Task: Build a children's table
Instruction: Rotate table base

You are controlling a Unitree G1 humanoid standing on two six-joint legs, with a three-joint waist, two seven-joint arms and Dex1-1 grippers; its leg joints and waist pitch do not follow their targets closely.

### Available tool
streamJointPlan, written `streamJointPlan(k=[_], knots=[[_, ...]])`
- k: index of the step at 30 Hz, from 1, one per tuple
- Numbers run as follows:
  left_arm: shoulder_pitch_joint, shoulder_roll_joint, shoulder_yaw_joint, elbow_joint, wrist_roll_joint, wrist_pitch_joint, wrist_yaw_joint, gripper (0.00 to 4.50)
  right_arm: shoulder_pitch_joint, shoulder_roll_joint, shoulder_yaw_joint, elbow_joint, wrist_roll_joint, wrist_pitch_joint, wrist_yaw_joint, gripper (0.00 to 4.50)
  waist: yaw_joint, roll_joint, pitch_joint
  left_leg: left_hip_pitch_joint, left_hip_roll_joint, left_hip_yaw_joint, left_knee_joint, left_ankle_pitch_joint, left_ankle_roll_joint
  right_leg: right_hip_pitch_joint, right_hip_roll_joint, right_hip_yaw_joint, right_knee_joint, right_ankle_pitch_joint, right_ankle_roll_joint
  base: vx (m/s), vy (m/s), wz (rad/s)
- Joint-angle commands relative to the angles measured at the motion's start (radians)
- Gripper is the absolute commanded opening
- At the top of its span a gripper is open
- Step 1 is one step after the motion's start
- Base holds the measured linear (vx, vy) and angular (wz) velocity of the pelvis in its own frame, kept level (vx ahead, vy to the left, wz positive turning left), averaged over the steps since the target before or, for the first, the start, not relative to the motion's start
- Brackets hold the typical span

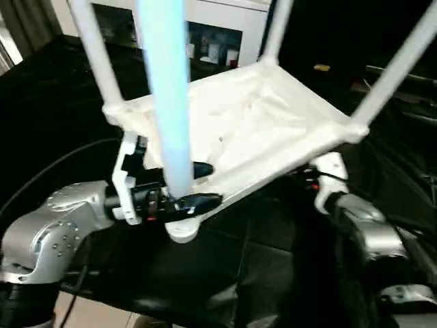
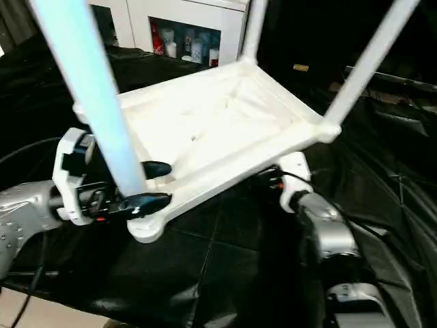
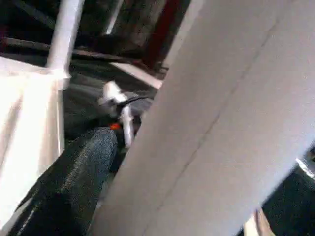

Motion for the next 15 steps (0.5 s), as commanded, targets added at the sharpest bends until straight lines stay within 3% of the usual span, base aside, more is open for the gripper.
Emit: streamJointPlan(k=[1, 10, 15], knots=[[-0.021, -0.021, -0.048, -0.058, -0.046, 0.024, -0.001, 4.41, -0.01, 0.038, 0.07, 0.018, -0.015, -0.006, 0.036, 3.05, 0.005, 0.008, -0.059, 0.004, 0.006, -0.002, -0.072, -0.188, -0.001, 0.047, -0.029, 0.026, -0.067, -0.153, -0.234, 0.0, 0.0, 0.0], [-0.058, -0.116, -0.142, -0.081, -0.086, 0.074, 0.022, 4.41, -0.053, 0.115, 0.1, 0.062, -0.041, -0.045, 0.069, 3.05, -0.025, 0.003, -0.058, 0.001, 0.007, -0.008, -0.076, -0.229, -0.009, 0.045, -0.029, 0.023, -0.074, -0.202, -0.213, 0.0, 0.0, 0.0], [-0.041, -0.111, -0.128, -0.091, -0.08, 0.074, 0.029, 4.41, -0.056, 0.107, 0.1, 0.064, -0.053, -0.049, 0.067, 3.05, -0.028, -0.001, -0.061, 0.0, 0.007, -0.007, -0.074, -0.207, 0.001, 0.047, -0.03, 0.024, -0.073, -0.171, -0.218, 0.0, 0.0, 0.0]])
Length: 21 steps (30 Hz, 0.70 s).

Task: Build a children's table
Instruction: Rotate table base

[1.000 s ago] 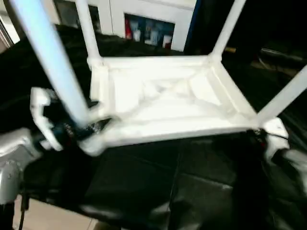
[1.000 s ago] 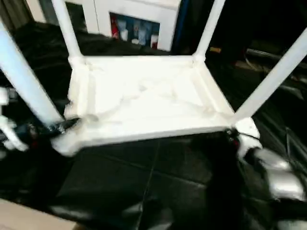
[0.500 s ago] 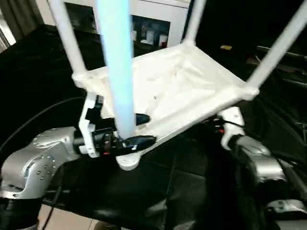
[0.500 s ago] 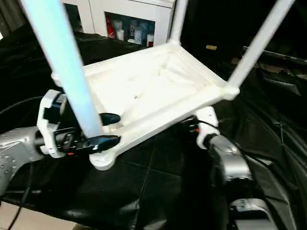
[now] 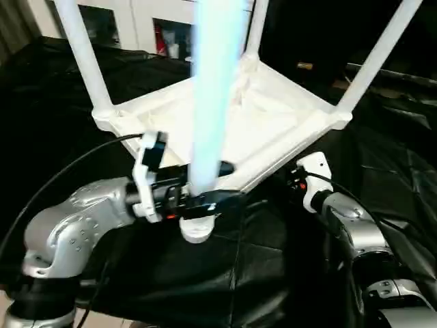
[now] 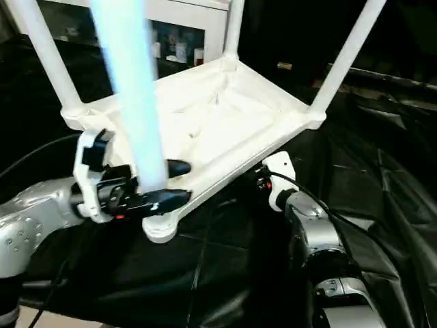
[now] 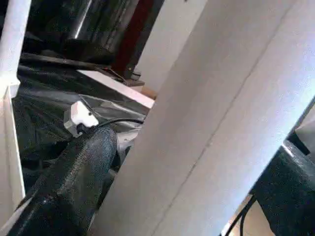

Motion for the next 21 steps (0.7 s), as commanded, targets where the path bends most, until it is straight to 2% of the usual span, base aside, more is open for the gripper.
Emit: streamJointPlan(k=[1, 3, 7, 8, 9, 12, 14, 15, 16, 18, 19, 21], knots=[[0.028, 0.005, -0.05, -0.062, -0.043, 0.01, -0.018, 4.41, -0.017, 0.032, 0.078, 0.009, -0.016, -0.004, 0.05, 3.05, 0.018, 0.013, -0.058, 0.0, 0.006, -0.004, -0.071, -0.199, 0.009, 0.048, -0.03, 0.025, -0.07, -0.165, -0.218, 0.0, 0.0, 0.0], [0.042, 0.019, -0.025, -0.065, -0.047, 0.01, -0.02, 4.41, -0.013, 0.015, 0.066, 0.013, -0.019, -0.008, 0.051, 3.05, 0.018, 0.013, -0.057, 0.0, 0.006, -0.002, -0.071, -0.193, 0.015, 0.046, -0.028, 0.026, -0.07, -0.156, -0.222, 0.0, 0.0, 0.0], [0.099, 0.077, 0.057, -0.073, -0.063, 0.016, -0.035, 4.41, 0.001, -0.045, 0.025, 0.024, -0.024, -0.017, 0.05, 3.05, 0.019, 0.016, -0.062, 0.002, 0.005, 0.002, -0.066, -0.142, 0.031, 0.049, -0.024, 0.027, -0.06, -0.053, -0.25, 0.0, 0.0, 0.0], [0.109, 0.086, 0.065, -0.072, -0.061, 0.015, -0.039, 4.41, 0.003, -0.052, 0.021, 0.024, -0.025, -0.018, 0.049, 3.05, 0.018, 0.016, -0.06, 0.0, 0.005, 0.001, -0.066, -0.138, 0.034, 0.05, -0.023, 0.027, -0.059, -0.041, -0.254, 0.0, 0.0, 0.0], [0.136, 0.112, 0.081, -0.067, -0.052, 0.007, -0.054, 4.41, 0.005, -0.071, 0.01, 0.027, -0.029, -0.019, 0.043, 3.05, 0.019, 0.016, -0.06, 0.003, 0.006, 0.003, -0.066, -0.141, 0.04, 0.047, -0.021, 0.027, -0.059, -0.036, -0.257, 0.0, 0.0, 0.0], [0.172, 0.144, 0.098, -0.058, -0.041, 0.0, -0.076, 4.41, 0.005, -0.094, -0.004, 0.035, -0.032, -0.021, 0.034, 3.05, 0.024, 0.019, -0.055, 0.009, 0.009, 0.007, -0.067, -0.165, 0.036, 0.041, -0.02, 0.028, -0.064, -0.073, -0.256, 0.0, 0.0, 0.0], [0.246, 0.208, 0.123, -0.055, -0.026, -0.01, -0.111, 4.41, 0.007, -0.135, -0.032, 0.052, -0.028, -0.025, 0.029, 3.05, 0.031, 0.015, -0.049, 0.009, 0.009, 0.007, -0.069, -0.198, 0.018, 0.038, -0.019, 0.029, -0.069, -0.137, -0.237, 0.0, 0.0, 0.0], [0.259, 0.219, 0.127, -0.056, -0.024, -0.011, -0.117, 4.41, 0.008, -0.143, -0.036, 0.056, -0.028, -0.026, 0.028, 3.05, 0.032, 0.016, -0.05, 0.01, 0.01, 0.007, -0.07, -0.201, 0.014, 0.039, -0.019, 0.029, -0.069, -0.15, -0.23, 0.0, 0.0, 0.0], [0.273, 0.232, 0.134, -0.062, -0.025, -0.01, -0.127, 4.41, 0.008, -0.152, -0.038, 0.062, -0.028, -0.03, 0.026, 3.05, 0.032, 0.012, -0.049, 0.012, 0.01, 0.009, -0.07, -0.207, 0.012, 0.035, -0.016, 0.03, -0.071, -0.16, -0.219, 0.0, 0.0, 0.0], [0.304, 0.257, 0.158, -0.085, -0.046, 0.001, -0.146, 4.41, 0.006, -0.173, -0.042, 0.078, -0.031, -0.038, 0.022, 3.05, 0.042, 0.017, -0.048, 0.019, 0.01, 0.013, -0.069, -0.2, 0.01, 0.029, -0.014, 0.032, -0.072, -0.152, -0.218, 0.0, 0.0, 0.0], [0.317, 0.267, 0.17, -0.098, -0.062, 0.007, -0.153, 4.41, 0.005, -0.181, -0.044, 0.084, -0.032, -0.04, 0.02, 3.05, 0.044, 0.016, -0.046, 0.014, 0.009, 0.013, -0.069, -0.201, 0.01, 0.03, -0.014, 0.032, -0.07, -0.148, -0.221, 0.0, 0.0, 0.0], [0.335, 0.281, 0.186, -0.118, -0.087, 0.012, -0.165, 4.41, 0.002, -0.195, -0.048, 0.094, -0.035, -0.04, 0.014, 3.05, 0.048, 0.014, -0.045, 0.013, 0.01, 0.012, -0.071, -0.216, 0.006, 0.03, -0.015, 0.031, -0.071, -0.171, -0.213, 0.0, 0.0, 0.0]])
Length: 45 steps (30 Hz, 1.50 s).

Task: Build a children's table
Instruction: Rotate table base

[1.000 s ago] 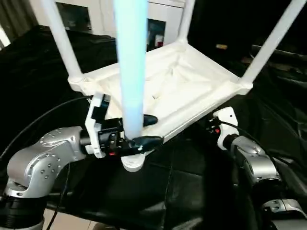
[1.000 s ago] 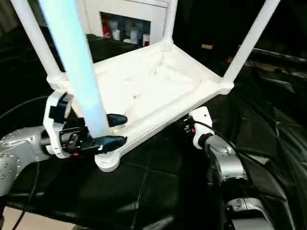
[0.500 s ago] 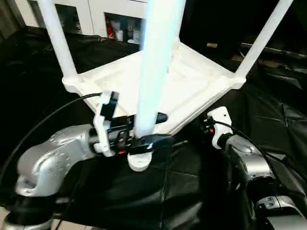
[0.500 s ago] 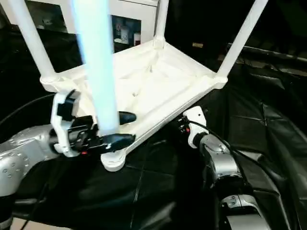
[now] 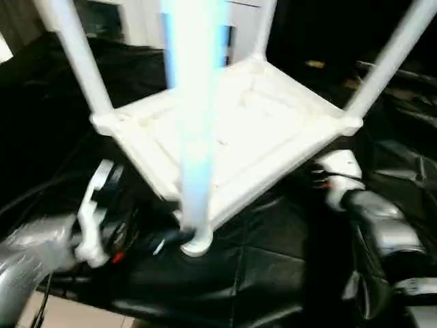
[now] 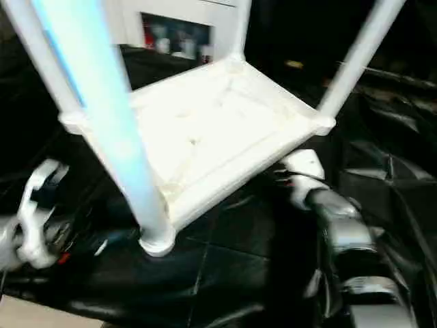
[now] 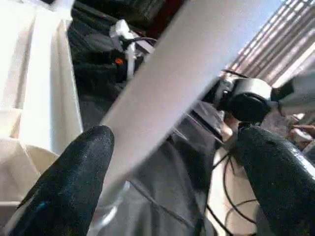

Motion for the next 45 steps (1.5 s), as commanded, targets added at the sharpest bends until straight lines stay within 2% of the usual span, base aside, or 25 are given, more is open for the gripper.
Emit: streamJointPlan(k=[1, 6, 7, 9, 10, 11, 15, 17, 20, 24, 26, 29, 34, 36, 38, 41, 43, 45], knots=[[0.015, 0.015, 0.025, -0.063, -0.052, 0.011, -0.031, 4.41, -0.001, -0.031, -0.011, 0.045, -0.017, 0.014, -0.027, 3.05, 0.0, 0.007, -0.05, 0.015, -0.001, 0.007, -0.068, -0.221, 0.007, 0.042, -0.029, 0.029, -0.071, -0.189, -0.206, 0.0, 0.0, 0.0], [0.007, 0.0, 0.028, -0.069, -0.057, -0.027, -0.011, 4.41, -0.018, -0.049, -0.02, 0.076, -0.016, 0.012, -0.048, 3.05, 0.01, 0.007, -0.05, 0.018, -0.003, 0.01, -0.066, -0.221, 0.002, 0.038, -0.025, 0.03, -0.072, -0.202, -0.19, 0.0, 0.0, 0.0], [-0.03, -0.043, 0.03, -0.032, -0.013, -0.093, 0.033, 4.41, -0.023, -0.047, -0.014, 0.085, -0.023, 0.006, -0.044, 3.05, 0.01, 0.006, -0.053, 0.015, -0.003, 0.009, -0.065, -0.21, 0.003, 0.042, -0.026, 0.031, -0.071, -0.188, -0.188, 0.0, 0.0, 0.0], [-0.046, -0.056, 0.028, -0.012, 0.009, -0.117, 0.045, 4.41, -0.026, -0.046, -0.011, 0.091, -0.027, 0.003, -0.044, 3.05, 0.011, 0.006, -0.054, 0.013, -0.004, 0.008, -0.063, -0.201, 0.005, 0.043, -0.027, 0.031, -0.07, -0.173, -0.185, 0.0, 0.0, 0.0], [-0.068, -0.067, 0.02, 0.024, 0.052, -0.159, 0.048, 4.41, -0.031, -0.044, -0.007, 0.1, -0.037, -0.002, -0.048, 3.05, 0.009, 0.003, -0.058, 0.007, -0.006, 0.006, -0.062, -0.177, 0.007, 0.05, -0.027, 0.031, -0.067, -0.156, -0.182, 0.0, 0.0, 0.0], [-0.078, -0.069, 0.016, 0.044, 0.064, -0.171, 0.044, 4.41, -0.035, -0.043, -0.006, 0.107, -0.042, -0.003, -0.057, 3.05, 0.009, -0.009, -0.062, 0.007, -0.007, 0.008, -0.058, -0.163, 0.018, 0.051, -0.028, 0.032, -0.065, -0.152, -0.177, 0.0, 0.0, 0.0], [-0.124, -0.082, 0.0, 0.088, 0.075, -0.207, 0.033, 4.41, -0.063, -0.04, -0.01, 0.149, -0.048, -0.017, -0.107, 3.05, 0.007, -0.007, -0.065, 0.007, -0.006, 0.009, -0.056, -0.137, 0.02, 0.049, -0.028, 0.031, -0.06, -0.128, -0.187, 0.0, 0.0, 0.0], [-0.169, -0.11, -0.011, 0.079, 0.029, -0.184, 0.037, 4.41, -0.095, -0.026, -0.022, 0.188, -0.046, -0.043, -0.154, 3.05, 0.008, -0.002, -0.064, 0.01, -0.006, 0.01, -0.056, -0.145, 0.014, 0.046, -0.026, 0.03, -0.057, -0.112, -0.206, 0.0, 0.0, 0.0], [-0.187, -0.122, -0.026, 0.07, 0.009, -0.173, 0.029, 4.41, -0.113, -0.016, -0.029, 0.208, -0.047, -0.057, -0.178, 3.05, 0.01, -0.005, -0.065, 0.01, -0.006, 0.011, -0.055, -0.165, 0.009, 0.047, -0.027, 0.03, -0.057, -0.128, -0.205, 0.0, 0.0, 0.0], [-0.241, -0.146, -0.068, 0.064, -0.038, -0.143, 0.004, 4.41, -0.18, 0.01, -0.047, 0.285, -0.041, -0.07, -0.247, 3.05, 0.009, -0.008, -0.062, 0.007, -0.008, 0.011, -0.054, -0.149, 0.007, 0.045, -0.026, 0.03, -0.052, -0.106, -0.21, 0.0, 0.0, 0.0], [-0.28, -0.159, -0.106, 0.067, -0.046, -0.121, -0.014, 4.41, -0.227, 0.022, -0.029, 0.354, -0.071, -0.077, -0.301, 3.05, 0.009, -0.017, -0.06, 0.006, -0.009, 0.013, -0.052, -0.139, 0.009, 0.046, -0.025, 0.031, -0.052, -0.104, -0.206, 0.0, 0.0, 0.0], [-0.304, -0.171, -0.142, 0.067, -0.04, -0.11, -0.021, 4.41, -0.251, 0.034, -0.019, 0.384, -0.082, -0.079, -0.313, 3.05, 0.01, -0.014, -0.059, 0.006, -0.009, 0.011, -0.052, -0.131, 0.006, 0.047, -0.027, 0.031, -0.05, -0.106, -0.2, 0.0, 0.0, 0.0], [-0.332, -0.196, -0.191, 0.045, -0.083, -0.067, -0.018, 4.41, -0.283, 0.076, -0.013, 0.406, -0.075, -0.107, -0.267, 3.05, 0.005, -0.018, -0.059, 0.003, -0.008, 0.013, -0.051, -0.093, 0.015, 0.05, -0.025, 0.031, -0.039, -0.008, -0.22, 0.0, 0.0, 0.0], [-0.336, -0.198, -0.198, 0.04, -0.095, -0.054, -0.016, 4.41, -0.287, 0.088, -0.011, 0.409, -0.071, -0.114, -0.248, 3.05, 0.003, -0.018, -0.056, 0.003, -0.008, 0.013, -0.051, -0.1, 0.016, 0.051, -0.025, 0.03, -0.039, -0.007, -0.224, 0.0, 0.0, 0.0], [-0.351, -0.217, -0.209, 0.03, -0.142, -0.013, -0.001, 4.41, -0.294, 0.132, 0.009, 0.418, -0.074, -0.139, -0.195, 3.05, -0.006, -0.02, -0.056, -0.001, -0.007, 0.011, -0.052, -0.11, 0.011, 0.054, -0.028, 0.03, -0.039, -0.015, -0.227, 0.0, 0.0, 0.0], [-0.353, -0.227, -0.237, 0.011, -0.154, 0.007, 0.0, 4.41, -0.293, 0.173, 0.035, 0.419, -0.088, -0.156, -0.163, 3.05, -0.018, -0.02, -0.054, -0.003, -0.005, 0.009, -0.053, -0.124, 0.01, 0.054, -0.03, 0.03, -0.041, -0.039, -0.23, 0.0, 0.0, 0.0], [-0.349, -0.233, -0.248, 0.002, -0.165, 0.017, 0.001, 4.41, -0.295, 0.203, 0.044, 0.424, -0.098, -0.166, -0.154, 3.05, -0.03, -0.022, -0.052, -0.009, -0.005, 0.005, -0.055, -0.131, 0.006, 0.058, -0.033, 0.029, -0.044, -0.068, -0.225, 0.0, 0.0, 0.0], [-0.348, -0.239, -0.255, -0.002, -0.167, 0.019, 0.004, 4.41, -0.298, 0.221, 0.05, 0.427, -0.103, -0.171, -0.152, 3.05, -0.031, -0.02, -0.051, -0.006, -0.004, 0.005, -0.055, -0.141, 0.002, 0.055, -0.034, 0.029, -0.048, -0.099, -0.22, 0.0, 0.0, 0.0]])
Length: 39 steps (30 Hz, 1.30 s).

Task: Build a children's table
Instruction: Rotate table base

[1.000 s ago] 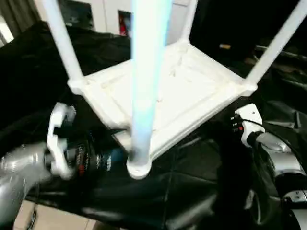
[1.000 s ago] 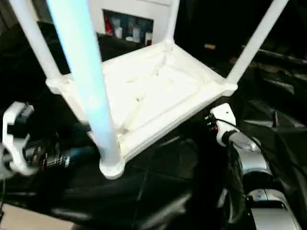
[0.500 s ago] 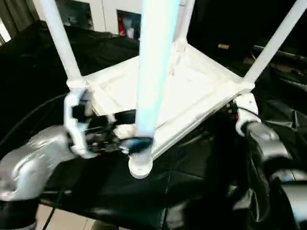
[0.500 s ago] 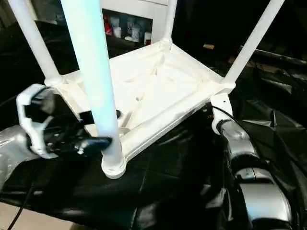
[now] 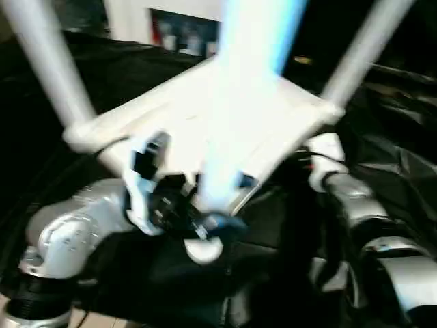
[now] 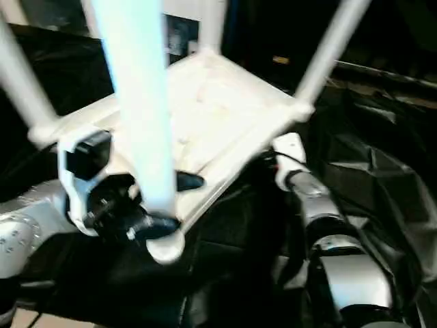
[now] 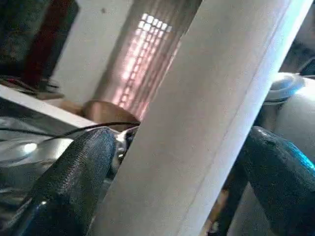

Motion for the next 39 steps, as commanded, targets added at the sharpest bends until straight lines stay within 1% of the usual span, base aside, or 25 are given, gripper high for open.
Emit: streamJointPlan(k=[1, 4, 5, 8, 10, 12, 13, 14, 15, 18, 19, 21, 22, 27, 28, 30, 31, 32, 33, 34, 35, 36, 37, 38, 39], knots=[[-0.007, -0.014, -0.027, -0.036, -0.012, 0.006, 0.005, 4.41, -0.016, 0.054, 0.048, 0.013, -0.025, -0.006, 0.042, 3.05, 0.014, 0.006, -0.059, -0.001, -0.007, 0.005, -0.061, -0.148, 0.006, 0.063, -0.037, 0.029, -0.06, -0.111, -0.213, 0.0, 0.0, 0.0], [-0.015, -0.036, -0.034, -0.018, 0.017, -0.02, 0.02, 4.41, -0.022, 0.076, 0.052, 0.015, -0.03, -0.01, 0.041, 3.05, 0.014, 0.009, -0.056, 0.007, -0.005, 0.006, -0.062, -0.171, 0.003, 0.056, -0.037, 0.03, -0.065, -0.14, -0.209, 0.0, 0.0, 0.0], [-0.018, -0.043, -0.035, -0.012, 0.026, -0.028, 0.025, 4.41, -0.024, 0.081, 0.053, 0.017, -0.03, -0.012, 0.042, 3.05, 0.014, 0.01, -0.057, 0.01, -0.004, 0.008, -0.063, -0.173, 0.005, 0.055, -0.035, 0.031, -0.064, -0.125, -0.215, 0.0, 0.0, 0.0], [-0.053, -0.079, -0.041, 0.052, 0.105, -0.096, 0.073, 4.41, -0.034, 0.124, 0.052, 0.019, -0.028, -0.023, 0.053, 3.05, 0.015, 0.013, -0.055, 0.012, -0.003, 0.007, -0.065, -0.196, 0.006, 0.052, -0.034, 0.029, -0.068, -0.143, -0.213, 0.0, 0.0, 0.0], [-0.073, -0.091, -0.043, 0.081, 0.133, -0.122, 0.087, 4.41, -0.035, 0.144, 0.056, 0.019, -0.028, -0.027, 0.062, 3.05, 0.016, 0.015, -0.056, 0.008, -0.003, 0.002, -0.067, -0.204, 0.0, 0.057, -0.039, 0.029, -0.068, -0.166, -0.203, 0.0, 0.0, 0.0], [-0.087, -0.099, -0.045, 0.099, 0.154, -0.143, 0.097, 4.41, -0.034, 0.156, 0.064, 0.02, -0.032, -0.033, 0.068, 3.05, 0.016, 0.015, -0.057, 0.011, -0.002, 0.004, -0.066, -0.191, 0.002, 0.055, -0.039, 0.029, -0.066, -0.142, -0.21, 0.0, 0.0, 0.0], [-0.099, -0.107, -0.05, 0.122, 0.185, -0.169, 0.11, 4.41, -0.034, 0.163, 0.067, 0.021, -0.034, -0.034, 0.065, 3.05, 0.016, 0.016, -0.058, 0.012, -0.002, 0.004, -0.066, -0.183, 0.007, 0.054, -0.038, 0.029, -0.065, -0.122, -0.217, 0.0, 0.0, 0.0], [-0.117, -0.117, -0.059, 0.161, 0.248, -0.221, 0.145, 4.41, -0.035, 0.168, 0.069, 0.023, -0.038, -0.034, 0.056, 3.05, 0.017, 0.02, -0.058, 0.013, -0.001, 0.004, -0.067, -0.184, 0.011, 0.054, -0.038, 0.028, -0.065, -0.113, -0.222, 0.0, 0.0, 0.0], [-0.125, -0.123, -0.063, 0.183, 0.282, -0.248, 0.164, 4.41, -0.035, 0.17, 0.069, 0.024, -0.039, -0.034, 0.052, 3.05, 0.018, 0.019, -0.057, 0.015, -0.001, 0.005, -0.067, -0.19, 0.013, 0.052, -0.037, 0.028, -0.069, -0.117, -0.221, 0.0, 0.0, 0.0], [-0.145, -0.121, -0.071, 0.234, 0.364, -0.306, 0.208, 4.41, -0.037, 0.166, 0.06, 0.025, -0.038, -0.036, 0.04, 3.05, 0.017, 0.017, -0.057, 0.009, -0.002, 0.001, -0.069, -0.21, 0.005, 0.057, -0.042, 0.028, -0.07, -0.161, -0.209, 0.0, 0.0, 0.0], [-0.145, -0.121, -0.071, 0.234, 0.364, -0.306, 0.208, 4.41, -0.037, 0.166, 0.06, 0.025, -0.038, -0.036, 0.04, 3.05, 0.018, 0.018, -0.057, 0.013, -0.001, 0.001, -0.068, -0.214, 0.004, 0.054, -0.042, 0.029, -0.072, -0.172, -0.204, 0.0, 0.0, 0.0], [-0.16, -0.099, -0.093, 0.281, 0.447, -0.368, 0.218, 4.41, -0.037, 0.152, 0.039, 0.022, -0.023, -0.033, 0.054, 3.05, 0.02, 0.019, -0.058, 0.014, -0.001, 0.001, -0.068, -0.21, 0.011, 0.053, -0.042, 0.028, -0.071, -0.166, -0.206, 0.0, 0.0, 0.0], [-0.165, -0.09, -0.104, 0.311, 0.49, -0.406, 0.218, 4.41, -0.033, 0.131, 0.029, 0.013, -0.011, -0.036, 0.077, 3.05, 0.02, 0.019, -0.058, 0.014, -0.001, 0.001, -0.069, -0.207, 0.013, 0.053, -0.042, 0.028, -0.071, -0.16, -0.209, 0.0, 0.0, 0.0], [-0.167, -0.081, -0.119, 0.349, 0.536, -0.452, 0.211, 4.41, -0.009, 0.073, 0.02, -0.023, 0.009, -0.046, 0.153, 3.05, 0.029, 0.021, -0.064, 0.015, -0.001, 0.005, -0.064, -0.158, 0.039, 0.058, -0.041, 0.028, -0.063, -0.066, -0.247, 0.0, 0.0, 0.0], [-0.16, -0.066, -0.134, 0.355, 0.564, -0.477, 0.2, 4.41, 0.008, 0.043, 0.018, -0.049, 0.017, -0.048, 0.203, 3.05, 0.034, 0.024, -0.067, 0.015, -0.001, 0.005, -0.062, -0.142, 0.049, 0.061, -0.041, 0.028, -0.059, -0.04, -0.258, 0.0, 0.0, 0.0], [-0.145, -0.032, -0.155, 0.355, 0.589, -0.489, 0.168, 4.41, 0.033, 0.0, 0.011, -0.093, 0.03, -0.049, 0.254, 3.05, 0.04, 0.02, -0.066, 0.014, -0.001, 0.007, -0.061, -0.126, 0.065, 0.063, -0.041, 0.029, -0.059, -0.018, -0.264, 0.0, 0.0, 0.0], [-0.132, 0.002, -0.172, 0.356, 0.61, -0.499, 0.138, 4.41, 0.058, -0.038, 0.009, -0.135, 0.039, -0.046, 0.3, 3.05, 0.042, 0.024, -0.068, 0.014, -0.001, 0.007, -0.06, -0.115, 0.071, 0.065, -0.041, 0.029, -0.058, -0.007, -0.268, 0.0, 0.0, 0.0], [-0.132, 0.002, -0.172, 0.356, 0.61, -0.5, 0.137, 4.41, 0.059, -0.038, 0.009, -0.136, 0.039, -0.045, 0.301, 3.05, 0.044, 0.022, -0.068, 0.013, -0.001, 0.007, -0.06, -0.114, 0.074, 0.066, -0.041, 0.028, -0.058, -0.012, -0.268, 0.0, 0.0, 0.0], [-0.123, 0.027, -0.185, 0.372, 0.636, -0.522, 0.11, 4.41, 0.083, -0.07, 0.012, -0.174, 0.045, -0.039, 0.349, 3.05, 0.045, 0.025, -0.07, 0.014, -0.002, 0.007, -0.059, -0.116, 0.073, 0.066, -0.041, 0.028, -0.06, -0.025, -0.272, 0.0, 0.0, 0.0], [-0.12, 0.044, -0.194, 0.385, 0.648, -0.531, 0.089, 4.41, 0.102, -0.091, 0.018, -0.203, 0.047, -0.036, 0.384, 3.05, 0.046, 0.024, -0.069, 0.015, -0.001, 0.007, -0.06, -0.118, 0.072, 0.065, -0.042, 0.028, -0.061, -0.031, -0.273, 0.0, 0.0, 0.0], [-0.12, 0.044, -0.194, 0.385, 0.648, -0.531, 0.089, 4.26, 0.102, -0.091, 0.018, -0.203, 0.047, -0.036, 0.384, 3.05, 0.046, 0.023, -0.068, 0.014, -0.001, 0.006, -0.06, -0.128, 0.069, 0.065, -0.042, 0.028, -0.063, -0.051, -0.272, 0.0, 0.0, 0.0], [-0.117, 0.066, -0.207, 0.403, 0.662, -0.544, 0.056, 4.15, 0.129, -0.12, 0.03, -0.243, 0.047, -0.03, 0.431, 3.05, 0.045, 0.023, -0.068, 0.013, 0.0, 0.006, -0.061, -0.132, 0.066, 0.064, -0.043, 0.028, -0.062, -0.059, -0.275, 0.0, 0.0, 0.0], [-0.121, 0.106, -0.242, 0.453, 0.711, -0.567, 0.016, 4.07, 0.2, -0.19, 0.06, -0.356, 0.053, -0.007, 0.55, 3.05, 0.051, 0.026, -0.068, 0.014, 0.0, 0.004, -0.062, -0.148, 0.068, 0.067, -0.042, 0.028, -0.067, -0.085, -0.262, 0.0, 0.0, 0.0], [-0.121, 0.106, -0.242, 0.453, 0.711, -0.567, 0.016, 4.04, 0.2, -0.19, 0.06, -0.356, 0.053, -0.007, 0.55, 3.05, 0.051, 0.024, -0.068, 0.016, 0.0, 0.004, -0.061, -0.147, 0.073, 0.065, -0.04, 0.028, -0.069, -0.085, -0.254, 0.0, 0.0, 0.0], [-0.125, 0.119, -0.26, 0.471, 0.729, -0.577, -0.006, 3.95, 0.231, -0.222, 0.07, -0.411, 0.062, 0.01, 0.601, 3.05, 0.051, 0.024, -0.069, 0.017, 0.001, 0.005, -0.06, -0.143, 0.072, 0.064, -0.042, 0.029, -0.066, -0.08, -0.257, 0.0, 0.0, 0.0]])
